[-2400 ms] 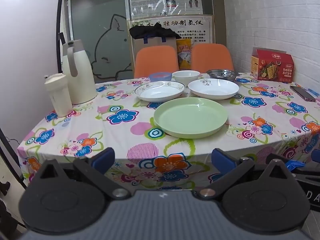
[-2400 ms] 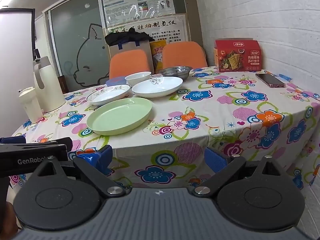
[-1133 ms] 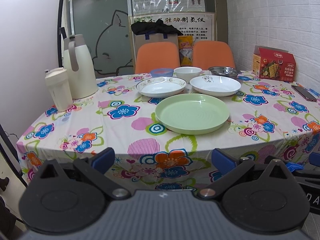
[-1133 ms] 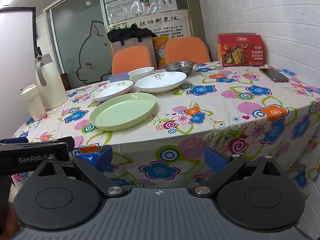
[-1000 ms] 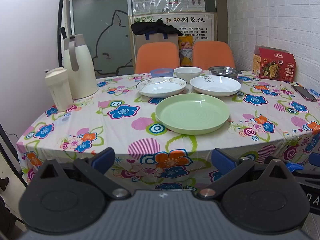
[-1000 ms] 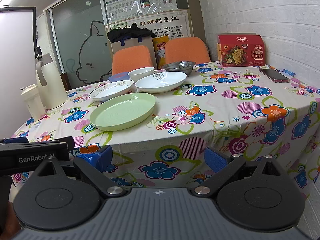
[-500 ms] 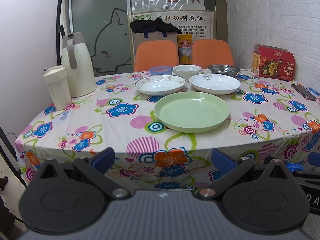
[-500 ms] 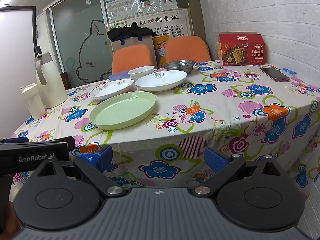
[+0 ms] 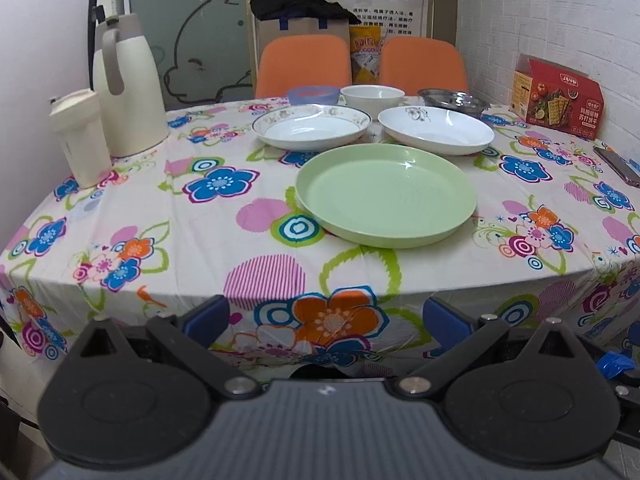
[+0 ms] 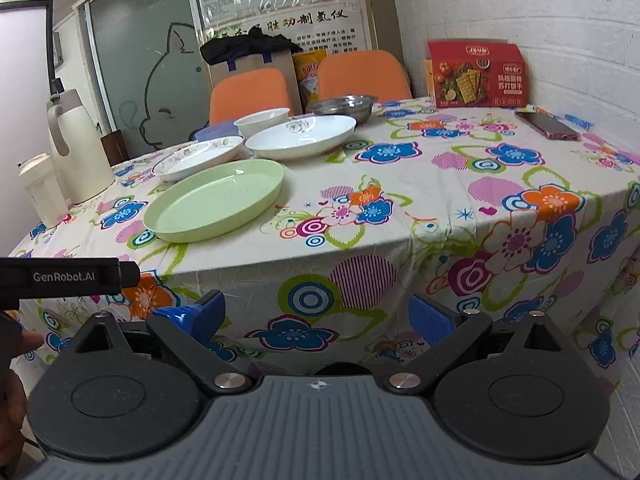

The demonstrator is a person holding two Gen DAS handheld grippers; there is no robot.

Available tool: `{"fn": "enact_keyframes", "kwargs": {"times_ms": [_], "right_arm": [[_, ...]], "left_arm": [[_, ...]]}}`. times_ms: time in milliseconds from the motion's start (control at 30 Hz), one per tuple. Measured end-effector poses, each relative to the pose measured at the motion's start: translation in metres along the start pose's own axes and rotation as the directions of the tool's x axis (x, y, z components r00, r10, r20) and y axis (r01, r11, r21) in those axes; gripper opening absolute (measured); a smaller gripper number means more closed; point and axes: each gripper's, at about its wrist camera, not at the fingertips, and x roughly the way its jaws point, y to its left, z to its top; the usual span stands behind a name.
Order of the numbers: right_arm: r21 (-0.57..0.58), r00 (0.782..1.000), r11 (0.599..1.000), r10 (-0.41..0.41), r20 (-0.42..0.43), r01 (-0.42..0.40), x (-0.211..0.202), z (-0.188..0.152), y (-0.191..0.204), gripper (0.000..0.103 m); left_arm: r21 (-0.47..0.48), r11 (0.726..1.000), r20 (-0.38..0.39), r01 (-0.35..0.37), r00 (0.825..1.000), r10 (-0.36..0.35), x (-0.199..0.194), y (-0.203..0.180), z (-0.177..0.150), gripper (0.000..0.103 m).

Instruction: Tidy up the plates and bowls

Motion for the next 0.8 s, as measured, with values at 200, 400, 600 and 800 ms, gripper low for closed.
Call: {"fn": "enact_keyframes", "kwargs": {"times_ms": [200, 400, 600, 800], "right_arm": [[0.019, 0.998, 1.000, 0.018, -0.060, -0.016, 0.024, 0.017, -0.001, 0.086], [-0.047, 0.999, 0.999, 0.002, -0.047, -0.004, 0.050, 0.057, 0.013, 0.086], [-0.128, 0.997, 0.992, 0.008, -0.079, -0.018, 0.098, 0.093, 0.033, 0.086], [-0.169, 0.994, 0.985, 0.014, -0.109, -0.033, 0.141, 0.112, 0.046, 0.086]], "left_arm": [[0.021, 1.000, -0.027, -0.001, 1.000, 0.001, 0.021, -0.001, 0.019, 0.103], [0.018, 1.000, -0.047, -0.022, 0.999, 0.022, 0.046, 0.010, 0.045, 0.103], [0.014, 0.999, -0.083, -0.036, 0.996, 0.037, 0.084, 0.026, 0.072, 0.103], [-0.034, 0.999, -0.105, 0.015, 0.994, -0.019, 0.120, 0.052, 0.103, 0.103]]}}
